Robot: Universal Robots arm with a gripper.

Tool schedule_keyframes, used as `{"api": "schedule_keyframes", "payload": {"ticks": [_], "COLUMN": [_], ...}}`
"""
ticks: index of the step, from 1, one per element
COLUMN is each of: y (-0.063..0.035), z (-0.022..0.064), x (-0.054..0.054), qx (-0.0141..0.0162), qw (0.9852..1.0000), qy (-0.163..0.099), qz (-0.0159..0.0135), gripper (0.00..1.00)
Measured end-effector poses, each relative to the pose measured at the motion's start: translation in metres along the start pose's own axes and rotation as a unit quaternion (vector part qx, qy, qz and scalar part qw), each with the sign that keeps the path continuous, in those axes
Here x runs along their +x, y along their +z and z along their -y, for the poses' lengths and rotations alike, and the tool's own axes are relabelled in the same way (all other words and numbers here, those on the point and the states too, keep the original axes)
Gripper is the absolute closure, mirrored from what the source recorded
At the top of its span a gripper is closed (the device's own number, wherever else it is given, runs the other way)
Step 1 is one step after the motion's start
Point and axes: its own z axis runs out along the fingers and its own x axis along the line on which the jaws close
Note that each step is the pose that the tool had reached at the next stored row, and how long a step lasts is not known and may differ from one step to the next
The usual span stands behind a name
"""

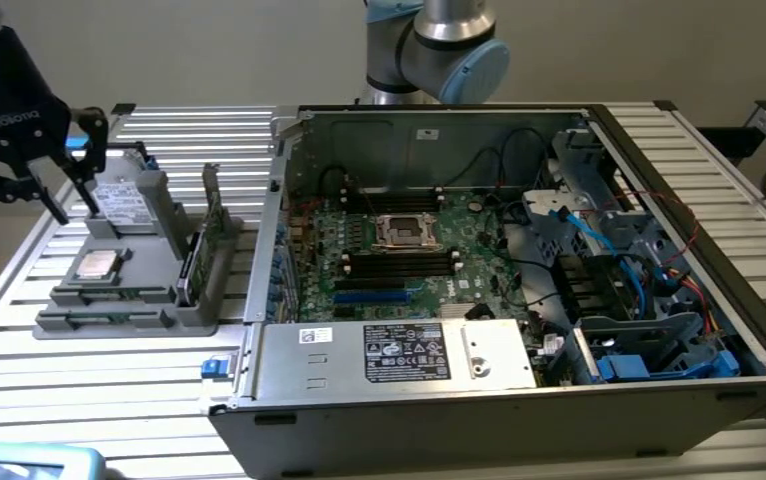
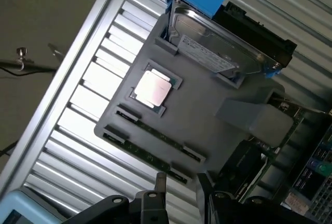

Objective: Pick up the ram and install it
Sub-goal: 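Pick up the ram and move it above insertion slot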

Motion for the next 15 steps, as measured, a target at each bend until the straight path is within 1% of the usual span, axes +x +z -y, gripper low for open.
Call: {"api": "schedule_keyframes", "payload": {"ticks": [2, 4, 7, 9, 12, 15], "y": [0.0000, 0.0002, 0.0006, 0.0006, 0.0011, 0.0020], "z": [0.0000, 0.0000, 0.0000, -0.0001, -0.0001, -0.0001], "x": [0.0000, 0.0000, 0.0000, 0.0001, 0.0000, 0.0001], "qx": [-0.0006, -0.0012, -0.0023, -0.0040, -0.0068, -0.0103], "qw": [0.9998, 0.9993, 0.9979, 0.9966, 0.9941, 0.9914], "qy": [-0.018, -0.036, -0.064, -0.082, -0.108, -0.131], "qz": [0.0012, 0.0024, 0.0039, 0.0034, 0.0024, -0.0012], "gripper": [0.64, 0.64, 0.64, 0.64, 0.64, 0.64]}}
